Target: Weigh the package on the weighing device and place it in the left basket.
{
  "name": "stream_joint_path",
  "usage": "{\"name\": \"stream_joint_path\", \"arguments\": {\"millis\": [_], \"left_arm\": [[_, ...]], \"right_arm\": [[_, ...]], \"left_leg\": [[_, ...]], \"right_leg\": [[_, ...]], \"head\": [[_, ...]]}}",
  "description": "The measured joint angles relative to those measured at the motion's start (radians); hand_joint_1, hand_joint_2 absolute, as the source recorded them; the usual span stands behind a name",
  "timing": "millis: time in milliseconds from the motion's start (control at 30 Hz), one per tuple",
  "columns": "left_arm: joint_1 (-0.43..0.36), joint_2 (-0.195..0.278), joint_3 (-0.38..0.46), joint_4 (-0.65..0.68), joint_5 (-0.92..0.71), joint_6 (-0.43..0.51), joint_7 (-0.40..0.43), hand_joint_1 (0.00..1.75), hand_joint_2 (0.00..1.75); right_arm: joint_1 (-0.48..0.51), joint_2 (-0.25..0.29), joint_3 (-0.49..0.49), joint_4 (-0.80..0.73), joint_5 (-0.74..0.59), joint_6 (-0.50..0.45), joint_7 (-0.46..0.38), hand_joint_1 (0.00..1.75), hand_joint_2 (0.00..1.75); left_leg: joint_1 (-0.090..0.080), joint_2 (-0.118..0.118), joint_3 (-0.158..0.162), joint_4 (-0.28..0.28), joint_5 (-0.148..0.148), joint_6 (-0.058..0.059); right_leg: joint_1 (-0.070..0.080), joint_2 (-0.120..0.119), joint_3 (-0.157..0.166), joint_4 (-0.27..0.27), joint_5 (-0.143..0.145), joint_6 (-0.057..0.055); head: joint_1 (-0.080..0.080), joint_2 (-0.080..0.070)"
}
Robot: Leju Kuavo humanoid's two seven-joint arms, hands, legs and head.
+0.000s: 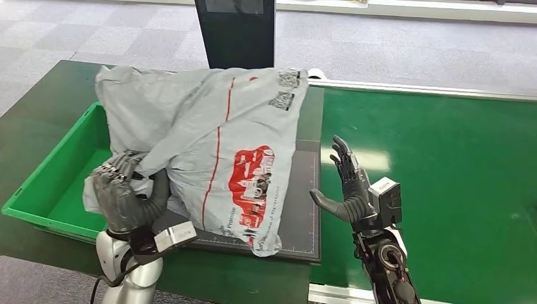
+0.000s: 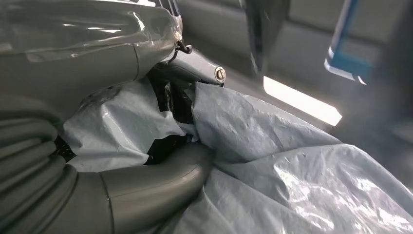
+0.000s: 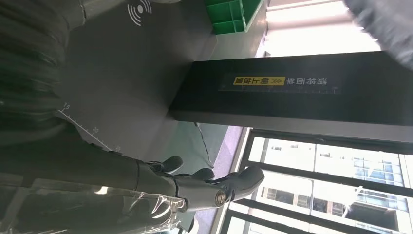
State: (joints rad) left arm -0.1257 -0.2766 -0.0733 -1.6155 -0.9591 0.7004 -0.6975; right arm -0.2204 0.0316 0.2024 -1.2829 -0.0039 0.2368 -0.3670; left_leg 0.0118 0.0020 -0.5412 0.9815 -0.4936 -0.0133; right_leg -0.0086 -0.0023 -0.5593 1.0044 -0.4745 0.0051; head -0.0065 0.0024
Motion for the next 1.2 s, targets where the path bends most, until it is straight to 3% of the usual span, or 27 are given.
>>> {"name": "stream_joint_path", "arguments": {"millis": [167, 400, 600, 800, 900, 1000, 1200], "left_arm": [[-0.017, -0.042, 0.215, -0.103, -0.024, 0.000, 0.000, 1.75, 0.00], [-0.030, -0.060, 0.341, -0.167, -0.065, 0.000, 0.000, 1.75, 0.00], [-0.091, -0.056, 0.502, -0.258, -0.338, 0.000, 0.000, 1.75, 0.00], [-0.130, -0.017, 0.601, -0.294, -0.519, 0.000, 0.018, 1.75, 0.00], [-0.132, 0.045, 0.624, -0.300, -0.568, 0.000, 0.043, 1.75, 0.00], [-0.131, 0.103, 0.656, -0.301, -0.571, 0.000, 0.013, 1.75, 0.00], [-0.122, 0.166, 0.690, -0.301, -0.571, 0.000, 0.003, 1.75, 0.00]], "right_arm": [[0.025, -0.004, 0.004, 0.000, 0.002, -0.014, -0.010, 0.00, 1.75], [0.029, -0.007, 0.013, 0.000, 0.003, -0.016, -0.013, 0.00, 1.75], [0.036, -0.012, 0.020, 0.000, -0.003, -0.031, -0.017, 0.00, 1.75], [0.059, -0.028, 0.020, -0.013, -0.012, -0.037, -0.019, 0.00, 1.75], [0.073, -0.034, 0.019, -0.026, -0.014, -0.043, -0.019, 0.00, 1.75], [0.083, -0.041, 0.018, -0.035, -0.015, -0.047, -0.019, 0.00, 1.75], [0.090, -0.045, 0.017, -0.046, -0.014, -0.047, -0.019, 0.00, 1.75]], "left_leg": [[0.000, 0.000, 0.000, 0.000, 0.000, 0.000], [0.000, 0.000, 0.000, 0.000, 0.000, 0.000], [0.000, 0.000, 0.000, 0.000, 0.000, 0.000], [0.000, 0.000, 0.000, 0.000, 0.000, 0.000], [0.000, 0.001, 0.000, 0.000, 0.000, 0.000], [0.000, 0.001, 0.000, 0.000, 0.000, 0.000], [0.000, 0.002, 0.000, 0.000, 0.000, 0.000]], "right_leg": [[0.000, 0.000, -0.001, 0.000, 0.000, 0.000], [0.000, 0.000, -0.001, 0.000, 0.000, 0.000], [0.000, 0.000, -0.001, 0.000, 0.000, 0.000], [0.000, 0.000, -0.001, 0.000, 0.000, 0.000], [0.000, 0.001, -0.001, 0.000, 0.000, 0.000], [0.000, 0.001, -0.001, 0.000, 0.000, 0.000], [0.000, 0.001, -0.001, 0.000, 0.000, 0.000]], "head": [[0.000, 0.000], [0.000, 0.000], [0.000, 0.000], [0.000, 0.000], [0.000, 0.000], [0.000, 0.000], [0.000, 0.000]]}}
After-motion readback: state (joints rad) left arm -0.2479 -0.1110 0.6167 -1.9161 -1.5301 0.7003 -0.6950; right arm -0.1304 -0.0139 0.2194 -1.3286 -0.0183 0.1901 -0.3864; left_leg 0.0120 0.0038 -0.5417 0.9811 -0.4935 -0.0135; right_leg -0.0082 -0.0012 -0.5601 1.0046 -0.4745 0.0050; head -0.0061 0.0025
